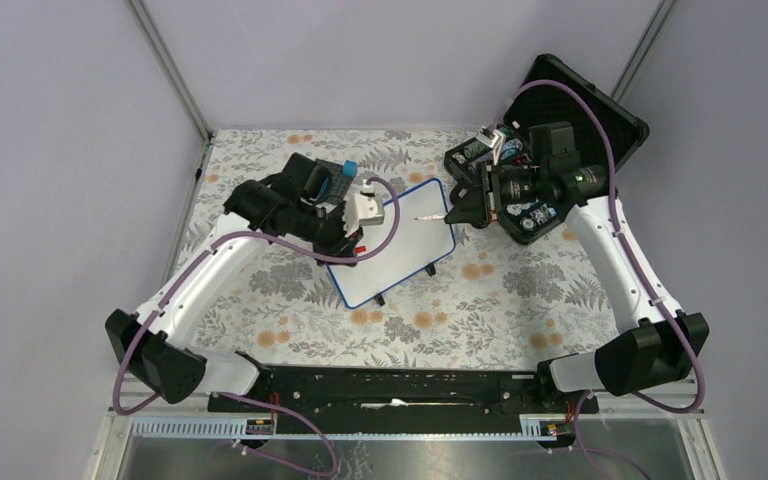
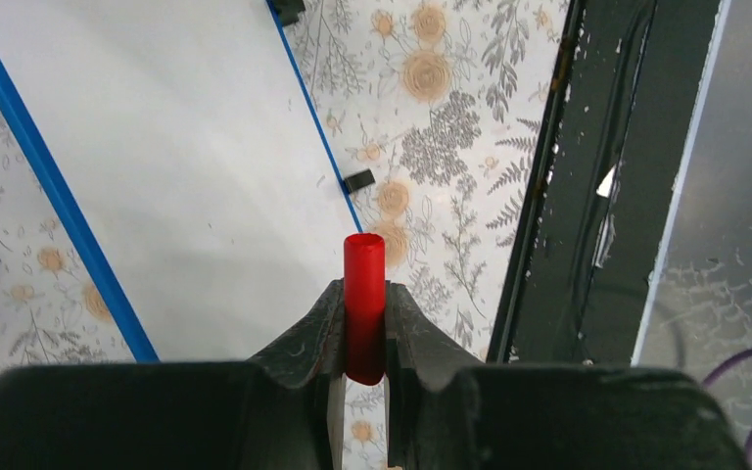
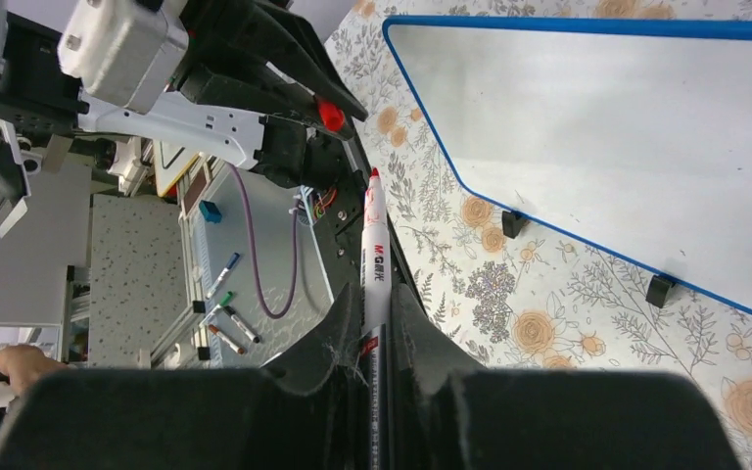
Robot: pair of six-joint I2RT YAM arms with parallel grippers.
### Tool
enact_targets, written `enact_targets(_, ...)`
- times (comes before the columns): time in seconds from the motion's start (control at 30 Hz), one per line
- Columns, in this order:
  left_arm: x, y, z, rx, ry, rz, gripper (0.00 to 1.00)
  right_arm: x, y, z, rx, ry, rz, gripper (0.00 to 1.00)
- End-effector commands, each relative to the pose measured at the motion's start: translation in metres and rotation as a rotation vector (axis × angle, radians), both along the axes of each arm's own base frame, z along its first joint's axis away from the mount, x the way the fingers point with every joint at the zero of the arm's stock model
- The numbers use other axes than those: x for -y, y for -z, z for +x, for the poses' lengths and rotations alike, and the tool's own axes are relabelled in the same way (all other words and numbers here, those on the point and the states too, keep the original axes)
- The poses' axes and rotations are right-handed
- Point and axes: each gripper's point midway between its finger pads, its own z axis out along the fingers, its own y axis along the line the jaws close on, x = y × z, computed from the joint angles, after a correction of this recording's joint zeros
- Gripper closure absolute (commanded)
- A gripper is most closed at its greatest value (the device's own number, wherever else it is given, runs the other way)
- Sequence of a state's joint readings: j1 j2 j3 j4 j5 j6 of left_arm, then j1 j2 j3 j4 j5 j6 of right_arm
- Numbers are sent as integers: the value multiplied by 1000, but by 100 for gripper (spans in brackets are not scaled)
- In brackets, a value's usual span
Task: Write a sentence on the whiteboard
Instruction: Open the pen cap from the whiteboard marker, then place the pen cap at the center of the board.
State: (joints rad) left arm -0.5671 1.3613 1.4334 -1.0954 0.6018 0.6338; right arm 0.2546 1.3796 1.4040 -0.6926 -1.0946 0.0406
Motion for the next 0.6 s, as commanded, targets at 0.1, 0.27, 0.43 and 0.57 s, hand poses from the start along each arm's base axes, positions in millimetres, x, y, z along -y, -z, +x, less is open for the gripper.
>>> enact_targets(0.1,-47,-36,9,44,-107,-55,100,9,-20,-2,57,-40,19,100)
enact_targets(0.27,-121,-49,73,40,-436,-154,100,7,-11,2,47,-37,30,100)
enact_targets(0.43,-199,2,118,-36,-779,-104,100,5,1,0,44,-46,16,100)
enact_targets(0.57,-223,77,112,-119,-869,22,100,0,19,-9,71,-69,-37,100)
